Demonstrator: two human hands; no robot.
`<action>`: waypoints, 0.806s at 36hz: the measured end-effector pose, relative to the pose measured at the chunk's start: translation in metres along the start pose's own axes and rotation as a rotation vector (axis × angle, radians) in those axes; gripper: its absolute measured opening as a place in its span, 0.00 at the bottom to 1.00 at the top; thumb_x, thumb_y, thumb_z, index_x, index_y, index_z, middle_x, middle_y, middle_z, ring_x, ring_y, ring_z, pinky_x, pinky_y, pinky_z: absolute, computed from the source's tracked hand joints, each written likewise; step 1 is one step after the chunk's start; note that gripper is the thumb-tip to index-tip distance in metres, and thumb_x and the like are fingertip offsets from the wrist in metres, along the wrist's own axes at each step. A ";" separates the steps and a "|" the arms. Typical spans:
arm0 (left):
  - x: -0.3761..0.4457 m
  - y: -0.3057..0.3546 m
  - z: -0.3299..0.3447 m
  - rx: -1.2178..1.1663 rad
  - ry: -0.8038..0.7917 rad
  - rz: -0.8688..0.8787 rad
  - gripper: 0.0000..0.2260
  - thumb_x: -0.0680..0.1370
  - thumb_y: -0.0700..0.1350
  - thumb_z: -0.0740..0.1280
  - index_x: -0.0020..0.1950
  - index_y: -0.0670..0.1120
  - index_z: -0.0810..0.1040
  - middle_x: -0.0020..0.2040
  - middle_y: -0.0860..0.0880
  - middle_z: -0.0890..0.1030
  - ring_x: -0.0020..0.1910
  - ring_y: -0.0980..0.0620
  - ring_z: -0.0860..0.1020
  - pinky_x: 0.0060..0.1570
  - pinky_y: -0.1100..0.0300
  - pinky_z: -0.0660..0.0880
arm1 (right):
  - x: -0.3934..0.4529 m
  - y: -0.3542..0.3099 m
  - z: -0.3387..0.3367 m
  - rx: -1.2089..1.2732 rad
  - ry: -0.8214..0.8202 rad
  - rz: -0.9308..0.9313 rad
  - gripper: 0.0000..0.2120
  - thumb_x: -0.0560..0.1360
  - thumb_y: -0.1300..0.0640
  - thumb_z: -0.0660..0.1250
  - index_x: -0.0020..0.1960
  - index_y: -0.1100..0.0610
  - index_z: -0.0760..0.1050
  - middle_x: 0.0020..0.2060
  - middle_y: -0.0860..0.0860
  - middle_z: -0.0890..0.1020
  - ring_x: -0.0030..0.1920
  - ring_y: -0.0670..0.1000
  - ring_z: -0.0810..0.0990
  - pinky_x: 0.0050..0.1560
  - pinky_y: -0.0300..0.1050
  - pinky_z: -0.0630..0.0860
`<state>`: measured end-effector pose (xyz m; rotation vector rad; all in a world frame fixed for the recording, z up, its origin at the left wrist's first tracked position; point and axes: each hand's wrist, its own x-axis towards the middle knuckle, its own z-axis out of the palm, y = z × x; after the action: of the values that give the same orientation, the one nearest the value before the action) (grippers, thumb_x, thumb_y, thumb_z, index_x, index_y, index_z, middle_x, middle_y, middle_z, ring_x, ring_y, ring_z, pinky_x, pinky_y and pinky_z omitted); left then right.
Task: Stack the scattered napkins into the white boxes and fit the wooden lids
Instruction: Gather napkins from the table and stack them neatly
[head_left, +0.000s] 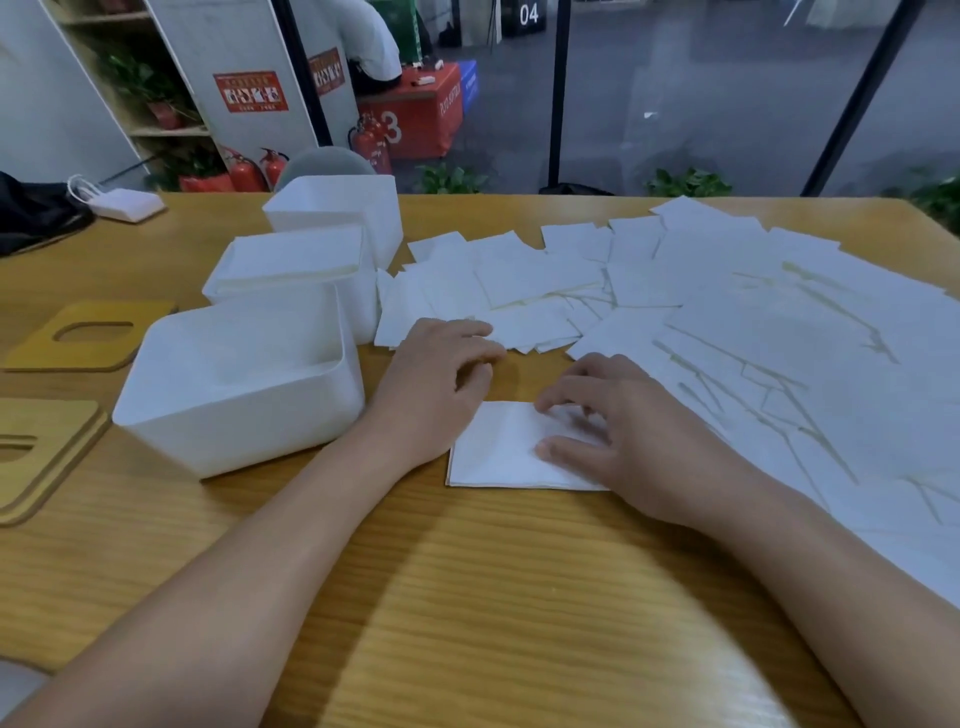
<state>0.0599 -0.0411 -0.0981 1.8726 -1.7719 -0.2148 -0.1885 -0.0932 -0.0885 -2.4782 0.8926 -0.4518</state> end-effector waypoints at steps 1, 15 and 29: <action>0.002 -0.001 0.001 0.030 -0.010 -0.004 0.14 0.87 0.45 0.65 0.70 0.55 0.84 0.75 0.58 0.77 0.76 0.54 0.66 0.77 0.59 0.61 | 0.001 0.000 0.001 -0.010 0.008 0.000 0.15 0.79 0.37 0.72 0.63 0.38 0.80 0.59 0.35 0.74 0.61 0.41 0.71 0.58 0.43 0.72; 0.001 0.002 -0.002 -0.042 0.022 0.000 0.10 0.87 0.44 0.66 0.62 0.54 0.85 0.61 0.64 0.82 0.69 0.57 0.73 0.65 0.66 0.67 | 0.003 0.003 0.002 0.007 0.076 0.020 0.14 0.80 0.41 0.72 0.64 0.40 0.80 0.57 0.34 0.76 0.58 0.40 0.75 0.57 0.39 0.73; -0.016 0.022 -0.016 -0.654 0.077 0.197 0.04 0.74 0.35 0.82 0.46 0.41 0.89 0.50 0.49 0.89 0.52 0.46 0.88 0.54 0.55 0.85 | 0.008 0.007 -0.008 0.075 0.322 0.024 0.35 0.75 0.51 0.80 0.78 0.40 0.69 0.81 0.37 0.62 0.82 0.45 0.58 0.81 0.53 0.59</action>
<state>0.0458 -0.0207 -0.0779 1.2192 -1.5658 -0.5617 -0.1896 -0.1058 -0.0848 -2.3618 1.0059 -0.8775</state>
